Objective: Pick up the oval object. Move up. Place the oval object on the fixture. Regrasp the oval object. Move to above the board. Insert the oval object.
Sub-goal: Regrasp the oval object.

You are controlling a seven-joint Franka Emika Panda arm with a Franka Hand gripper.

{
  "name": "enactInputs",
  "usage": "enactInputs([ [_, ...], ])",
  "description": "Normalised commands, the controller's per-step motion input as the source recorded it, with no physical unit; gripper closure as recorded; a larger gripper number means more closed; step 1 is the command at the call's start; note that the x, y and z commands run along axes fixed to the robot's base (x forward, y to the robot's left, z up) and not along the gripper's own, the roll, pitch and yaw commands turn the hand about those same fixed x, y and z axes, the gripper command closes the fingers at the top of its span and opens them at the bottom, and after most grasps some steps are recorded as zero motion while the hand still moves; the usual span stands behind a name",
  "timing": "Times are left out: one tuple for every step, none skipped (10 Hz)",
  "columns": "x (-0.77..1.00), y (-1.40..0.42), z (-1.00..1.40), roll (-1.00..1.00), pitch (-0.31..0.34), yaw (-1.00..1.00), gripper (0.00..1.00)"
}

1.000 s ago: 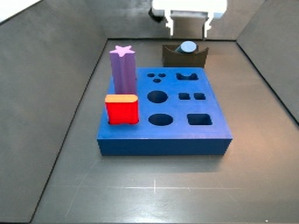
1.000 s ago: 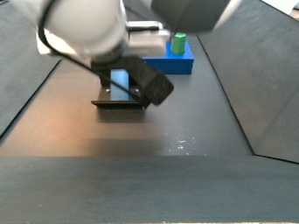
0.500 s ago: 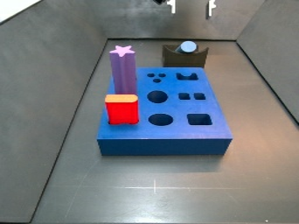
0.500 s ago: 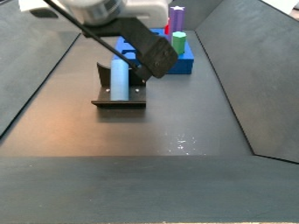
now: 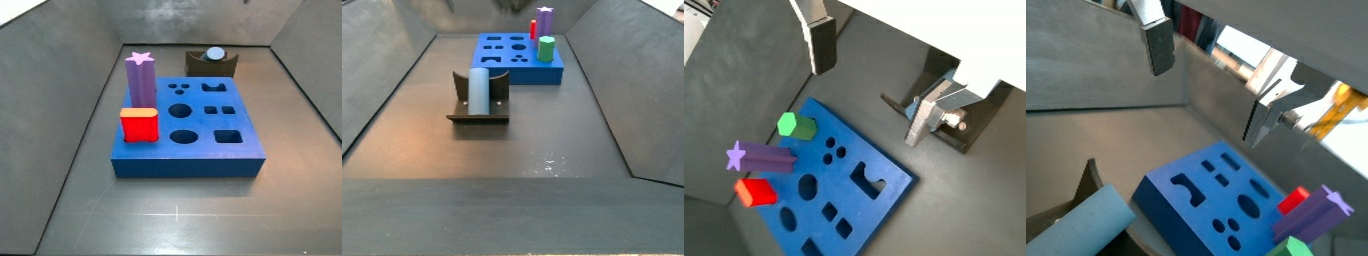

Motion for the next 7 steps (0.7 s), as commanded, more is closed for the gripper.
enactInputs([
  [-0.05, -0.10, 0.03, 1.00, 0.013, 0.02, 0.00],
  [-0.03, -0.03, 0.04, 1.00, 0.015, 0.02, 0.00],
  [-0.03, -0.02, 0.02, 1.00, 0.010, 0.02, 0.00],
  [-0.04, -0.03, 0.02, 1.00, 0.005, 0.02, 0.00],
  [-0.05, -0.02, 0.01, 1.00, -0.001, 0.02, 0.00],
  [-0.05, -0.02, 0.01, 1.00, -0.009, 0.02, 0.00],
  [-0.05, -0.02, 0.01, 1.00, -0.015, 0.02, 0.00],
])
